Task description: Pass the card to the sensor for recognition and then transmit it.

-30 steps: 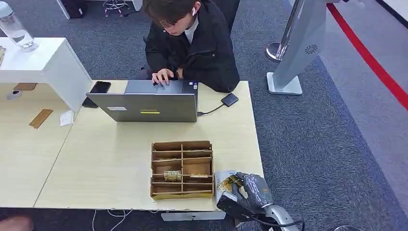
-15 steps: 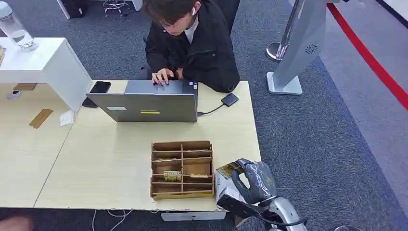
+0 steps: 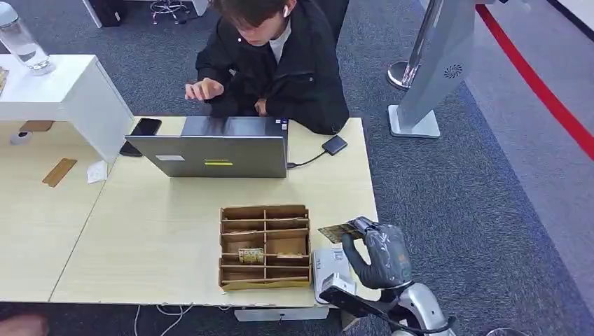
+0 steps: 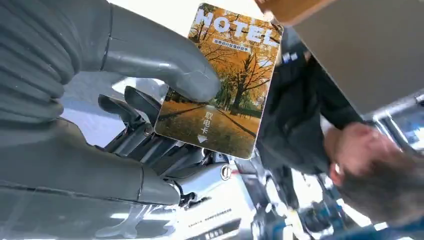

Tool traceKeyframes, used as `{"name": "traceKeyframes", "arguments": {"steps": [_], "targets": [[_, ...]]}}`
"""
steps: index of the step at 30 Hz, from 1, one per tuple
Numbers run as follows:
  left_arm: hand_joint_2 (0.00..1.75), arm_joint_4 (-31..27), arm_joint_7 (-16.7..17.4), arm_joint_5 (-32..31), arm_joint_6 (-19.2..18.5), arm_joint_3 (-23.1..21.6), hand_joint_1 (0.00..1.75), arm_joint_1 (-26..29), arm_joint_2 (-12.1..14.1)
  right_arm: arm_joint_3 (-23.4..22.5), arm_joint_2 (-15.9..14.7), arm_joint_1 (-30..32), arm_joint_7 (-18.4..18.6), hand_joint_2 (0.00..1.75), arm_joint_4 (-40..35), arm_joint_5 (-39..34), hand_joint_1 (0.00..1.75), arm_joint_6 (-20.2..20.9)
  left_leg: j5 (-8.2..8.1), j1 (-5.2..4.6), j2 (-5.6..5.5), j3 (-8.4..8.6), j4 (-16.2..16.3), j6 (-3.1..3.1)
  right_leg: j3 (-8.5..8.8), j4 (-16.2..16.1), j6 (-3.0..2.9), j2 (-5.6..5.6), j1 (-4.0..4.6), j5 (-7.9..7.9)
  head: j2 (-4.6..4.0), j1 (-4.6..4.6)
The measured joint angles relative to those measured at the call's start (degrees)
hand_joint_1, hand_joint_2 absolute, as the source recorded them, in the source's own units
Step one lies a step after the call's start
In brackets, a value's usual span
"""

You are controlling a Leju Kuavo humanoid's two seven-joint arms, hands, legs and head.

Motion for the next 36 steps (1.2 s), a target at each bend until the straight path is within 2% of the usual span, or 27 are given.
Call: {"name": "traceKeyframes", "arguments": {"steps": [10, 20, 36], "targets": [[0.0, 0.0, 0.0, -1.8, -0.3, 0.4, 0.0, 0.0, 0.0, 0.2, 1.5, -2.6, -2.6, 1.75, -2.6, 1.8, 1.75, -2.0, 0.0, 0.0, 0.0, -0.01, 0.0, 0.0, 0.0, 0.0, 0.0, 0.0, 0.0, 0.0, 0.0, 0.02], [0.0, 0.0, 0.1, -3.7, -0.9, 0.4, 0.0, -0.3, 0.0, 1.6, 4.4, -9.6, -2.0, 1.75, -2.3, 2.5, 1.75, -0.6, 0.04, 0.01, -0.02, -0.01, 0.0, -0.01, 0.01, 0.0, -0.02, -0.01, 0.0, 0.03, 0.0, 0.0], [0.0, 0.0, 0.1, -3.7, -0.9, 0.4, 0.0, -0.3, 0.1, 2.4, 5.2, -10.6, -2.0, 1.75, -1.8, 2.6, 1.75, -0.6, 0.04, 0.01, -0.02, -0.03, 0.0, -0.02, -0.01, 0.0, -0.02, -0.01, 0.0, 0.03, 0.0, 0.02]]}}
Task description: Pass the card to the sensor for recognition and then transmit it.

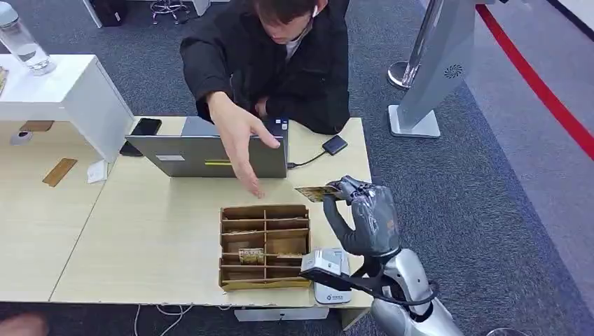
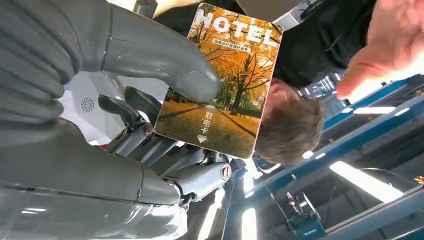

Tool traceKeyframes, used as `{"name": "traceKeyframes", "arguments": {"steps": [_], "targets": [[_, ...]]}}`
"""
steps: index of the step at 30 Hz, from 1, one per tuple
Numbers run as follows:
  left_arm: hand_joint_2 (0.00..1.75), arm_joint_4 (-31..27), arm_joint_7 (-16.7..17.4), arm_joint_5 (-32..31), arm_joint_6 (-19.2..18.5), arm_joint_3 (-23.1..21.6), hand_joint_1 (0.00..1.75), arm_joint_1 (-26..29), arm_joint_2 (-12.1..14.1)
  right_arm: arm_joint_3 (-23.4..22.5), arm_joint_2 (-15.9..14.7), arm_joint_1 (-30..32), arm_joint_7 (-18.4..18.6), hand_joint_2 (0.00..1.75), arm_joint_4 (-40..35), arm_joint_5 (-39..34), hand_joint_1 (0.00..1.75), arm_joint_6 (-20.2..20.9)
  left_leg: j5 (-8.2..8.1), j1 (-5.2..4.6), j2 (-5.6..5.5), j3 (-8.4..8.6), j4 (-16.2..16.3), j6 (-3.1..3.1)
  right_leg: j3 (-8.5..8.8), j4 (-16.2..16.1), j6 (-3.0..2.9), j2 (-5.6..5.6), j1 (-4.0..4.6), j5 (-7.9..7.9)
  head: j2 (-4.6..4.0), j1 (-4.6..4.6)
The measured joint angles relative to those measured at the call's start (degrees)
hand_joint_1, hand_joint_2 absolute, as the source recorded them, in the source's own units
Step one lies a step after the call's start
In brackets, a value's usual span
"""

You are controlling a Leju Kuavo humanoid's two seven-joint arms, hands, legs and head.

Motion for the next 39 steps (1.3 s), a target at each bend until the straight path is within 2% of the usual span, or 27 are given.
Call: {"name": "traceKeyframes", "arguments": {"steps": [6, 15, 23, 27, 29, 31, 32, 33, 39], "targets": [[0.0, 0.0, 0.0, -0.7, -0.2, 0.0, 0.0, 0.0, 0.0, 0.3, 0.1, -0.4, 0.0, 1.75, 0.1, 0.1, 1.75, 0.0, 0.0, 0.0, 0.0, -0.02, 0.0, 0.0, -0.01, 0.0, 0.0, 0.01, 0.0, 0.0, 0.0, 0.0], [0.0, 0.0, 0.7, -3.5, -0.6, -1.1, 0.0, -0.4, 0.2, 1.6, 2.9, -5.6, 0.5, 1.75, 2.8, 1.4, 1.75, 0.8, 0.02, 0.02, 0.01, -0.01, 0.0, -0.01, -0.01, 0.0, -0.03, 0.02, 0.01, 0.02, 0.0, 0.0], [0.0, 0.0, 0.8, -3.6, -0.6, -1.2, 0.0, -0.5, 0.2, 1.7, 3.0, -5.9, 0.5, 1.75, 3.0, 1.4, 1.75, 0.9, 0.02, 0.02, 0.01, -0.01, 0.0, -0.01, -0.01, 0.0, -0.03, 0.01, 0.01, 0.02, 0.0, 0.0], [0.0, 0.0, 1.7, -5.1, -1.2, -2.6, 0.0, -0.9, 0.5, 4.3, 6.9, -9.1, 0.6, 1.75, 6.4, 1.5, 1.75, 2.8, 0.02, 0.06, -0.01, -0.03, 0.0, -0.02, -0.02, 0.0, -0.04, 0.0, 0.04, 0.02, 0.0, 0.0], [0.0, 0.0, 1.7, -5.2, -1.2, -2.6, 0.0, -0.9, 0.5, 4.8, 7.2, -9.3, 0.6, 1.75, 6.7, 1.5, 0.8, 3.0, 0.02, 0.06, 0.0, -0.04, 0.0, -0.02, -0.03, 0.0, -0.04, 0.01, 0.04, 0.02, 0.0, 0.0], [0.0, 0.0, 1.7, -5.5, -1.3, -2.8, 0.0, -0.9, 0.5, 5.2, 7.6, -9.5, 0.6, 1.75, 6.9, 1.0, 0.38, 3.2, 0.02, 0.06, -0.01, -0.04, 0.0, -0.02, -0.03, 0.0, -0.04, 0.0, 0.04, 0.02, 0.0, 0.0], [0.0, 0.0, 1.7, -5.5, -1.3, -2.8, 0.0, -0.9, 0.5, 5.5, 7.8, -9.6, 0.6, 1.75, 6.9, 0.7, 0.09, 3.3, 0.02, 0.06, -0.01, -0.04, 0.0, -0.02, -0.03, 0.0, -0.04, 0.0, 0.04, 0.02, 0.0, 0.0], [0.0, 0.0, 1.7, -5.6, -1.3, -2.9, 0.0, -0.9, 0.5, 5.8, 7.9, -9.7, 0.6, 1.75, 7.0, 0.7, 0.0, 3.5, 0.02, 0.06, -0.01, -0.04, 0.0, -0.02, -0.03, 0.0, -0.04, 0.0, 0.04, 0.02, 0.0, -0.02], [0.0, 0.0, 1.6, -5.7, -1.3, -2.9, 0.0, -0.9, 0.5, 7.3, 8.5, -10.0, 0.3, 1.75, 7.0, -0.8, 0.0, 3.7, 0.02, 0.07, 0.0, -0.04, 0.0, -0.02, -0.04, 0.0, -0.04, 0.0, 0.04, 0.02, 0.0, 0.0]]}}
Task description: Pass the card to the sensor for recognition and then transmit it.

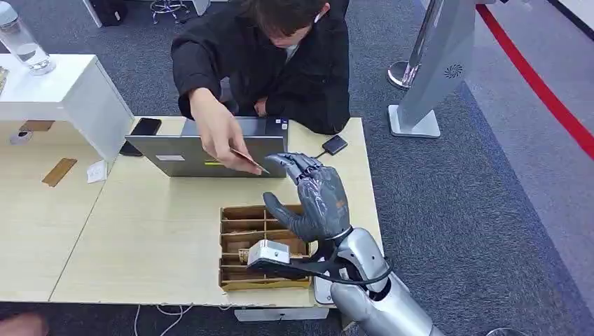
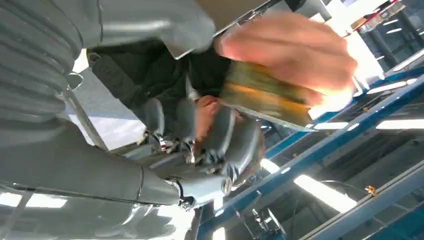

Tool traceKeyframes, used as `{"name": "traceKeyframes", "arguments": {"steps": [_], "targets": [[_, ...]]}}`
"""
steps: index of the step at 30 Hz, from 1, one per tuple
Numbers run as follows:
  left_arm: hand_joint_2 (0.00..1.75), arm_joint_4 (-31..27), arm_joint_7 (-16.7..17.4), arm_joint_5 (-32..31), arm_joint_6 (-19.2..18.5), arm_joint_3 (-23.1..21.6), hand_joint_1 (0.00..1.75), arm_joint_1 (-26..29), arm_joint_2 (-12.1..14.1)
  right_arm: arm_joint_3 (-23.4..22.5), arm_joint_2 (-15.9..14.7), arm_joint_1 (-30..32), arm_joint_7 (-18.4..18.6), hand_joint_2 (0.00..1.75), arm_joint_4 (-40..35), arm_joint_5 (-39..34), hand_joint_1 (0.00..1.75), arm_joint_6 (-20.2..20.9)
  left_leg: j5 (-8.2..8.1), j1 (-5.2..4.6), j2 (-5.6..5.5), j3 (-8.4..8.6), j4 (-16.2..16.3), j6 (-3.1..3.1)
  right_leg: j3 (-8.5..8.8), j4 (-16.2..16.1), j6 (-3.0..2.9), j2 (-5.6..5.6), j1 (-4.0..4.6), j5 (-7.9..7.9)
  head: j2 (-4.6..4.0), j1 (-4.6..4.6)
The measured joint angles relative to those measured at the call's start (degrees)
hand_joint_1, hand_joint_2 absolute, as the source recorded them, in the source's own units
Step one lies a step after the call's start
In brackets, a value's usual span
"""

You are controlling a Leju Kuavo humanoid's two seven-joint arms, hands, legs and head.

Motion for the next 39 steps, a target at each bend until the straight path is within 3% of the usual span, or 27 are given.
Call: {"name": "traceKeyframes", "arguments": {"steps": [14, 15, 39], "targets": [[0.0, 0.0, -0.2, 0.1, 0.0, 0.0, 0.0, 0.0, 0.0, 1.2, 0.0, 0.0, -0.3, 1.75, -0.3, -1.6, 0.0, 0.3, 0.0, 0.0, 0.0, 0.0, 0.0, 0.0, 0.0, 0.0, 0.0, 0.0, 0.0, 0.0, 0.0, 0.0], [0.0, 0.0, -0.2, 0.1, 0.0, 0.0, 0.0, 0.0, 0.0, 1.3, 0.0, 0.0, -0.3, 0.0, -0.3, -1.6, 0.0, 0.4, 0.0, 0.0, 0.0, 0.0, 0.0, 0.0, 0.0, 0.0, 0.0, 0.0, 0.0, 0.0, 0.0, 0.0], [0.0, 0.0, -0.7, 0.4, 0.0, 0.0, 0.0, 0.1, 0.0, 1.7, 0.0, 0.1, -0.3, 0.0, -0.9, -1.9, 0.0, 0.9, 0.0, 0.0, 0.01, 0.0, 0.0, 0.0, -0.02, 0.0, 0.0, 0.0, 0.0, 0.0, 0.0, 0.0]]}}
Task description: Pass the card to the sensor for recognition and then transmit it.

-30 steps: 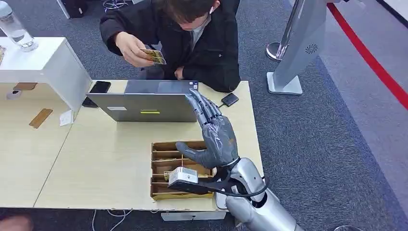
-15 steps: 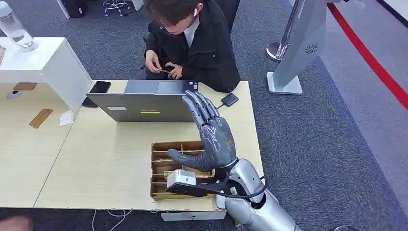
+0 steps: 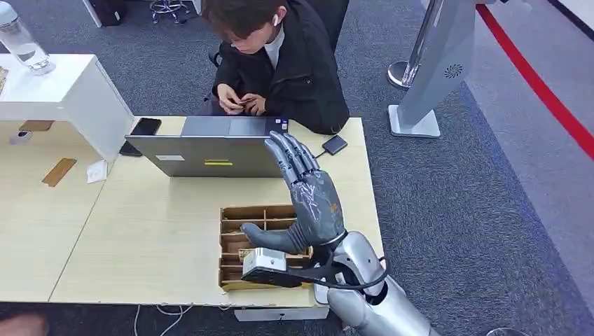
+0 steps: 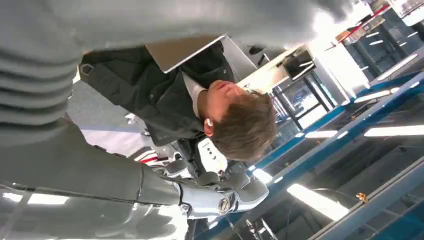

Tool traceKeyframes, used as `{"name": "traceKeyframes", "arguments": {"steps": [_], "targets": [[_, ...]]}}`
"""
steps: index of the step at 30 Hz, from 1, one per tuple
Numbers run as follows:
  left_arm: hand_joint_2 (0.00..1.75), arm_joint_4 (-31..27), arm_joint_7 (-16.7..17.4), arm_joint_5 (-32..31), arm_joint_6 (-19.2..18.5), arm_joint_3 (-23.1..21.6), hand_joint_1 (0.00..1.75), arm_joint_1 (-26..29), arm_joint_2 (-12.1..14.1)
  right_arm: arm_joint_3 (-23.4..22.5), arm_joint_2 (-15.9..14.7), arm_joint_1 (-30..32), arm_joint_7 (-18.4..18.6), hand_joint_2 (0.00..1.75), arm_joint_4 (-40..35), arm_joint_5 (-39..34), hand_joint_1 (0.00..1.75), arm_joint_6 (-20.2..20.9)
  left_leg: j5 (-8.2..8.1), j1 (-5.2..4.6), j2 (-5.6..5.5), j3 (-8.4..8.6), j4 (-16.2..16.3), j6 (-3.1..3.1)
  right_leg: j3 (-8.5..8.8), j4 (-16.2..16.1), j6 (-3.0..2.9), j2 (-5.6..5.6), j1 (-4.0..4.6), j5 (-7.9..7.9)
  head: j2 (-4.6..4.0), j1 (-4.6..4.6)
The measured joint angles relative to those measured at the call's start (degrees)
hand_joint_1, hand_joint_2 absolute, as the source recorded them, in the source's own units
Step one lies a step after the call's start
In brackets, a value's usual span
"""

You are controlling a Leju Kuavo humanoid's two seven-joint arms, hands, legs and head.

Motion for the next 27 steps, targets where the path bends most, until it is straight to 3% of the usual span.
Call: {"name": "traceKeyframes", "arguments": {"steps": [1, 2, 9, 20, 27], "targets": [[0.0, 0.0, 0.0, 0.1, 0.0, 0.0, 0.0, 0.0, 0.0, 0.0, 0.0, 0.0, 0.0, 0.0, 0.0, -0.1, 0.0, 0.0, 0.0, 0.0, 0.0, 0.0, 0.0, 0.0, 0.0, 0.0, 0.0, 0.0, 0.0, 0.0, 0.0, 0.0], [0.0, 0.0, -0.1, 0.2, 0.0, 0.0, 0.0, 0.0, 0.0, 0.0, 0.0, 0.1, 0.0, 1.75, -0.1, -0.1, 0.0, 0.0, 0.0, 0.0, 0.0, 0.0, 0.0, 0.0, 0.0, 0.0, 0.0, 0.0, 0.0, 0.0, 0.0, 0.0], [0.0, 0.0, -0.3, 1.2, 0.1, 0.2, 0.0, 0.2, 0.0, 0.2, -1.5, 2.9, -0.3, 1.75, -1.9, 0.3, 0.0, 0.1, -0.01, 0.0, 0.0, -0.01, 0.0, -0.01, -0.01, 0.0, 0.0, 0.0, 0.0, -0.01, 0.0, -0.02], [0.0, 0.0, -0.8, 2.4, 0.2, 2.0, 0.0, 0.5, -0.5, 0.0, -7.3, 13.3, -5.5, 1.75, -4.7, -0.3, 0.0, -2.6, -0.06, -0.01, -0.01, -0.03, 0.0, -0.03, -0.02, 0.0, 0.02, 0.0, 0.0, -0.05, 0.0, -0.02], [0.0, -0.1, -0.5, 1.8, 0.0, 3.0, 0.0, 0.4, -0.6, -0.9, -9.0, 15.8, -2.6, 1.75, -3.2, 6.6, 0.0, -2.4, -0.05, 0.0, 0.02, -0.01, 0.0, -0.03, -0.02, 0.0, 0.02, 0.03, 0.0, -0.05, 0.0, -0.02]]}}
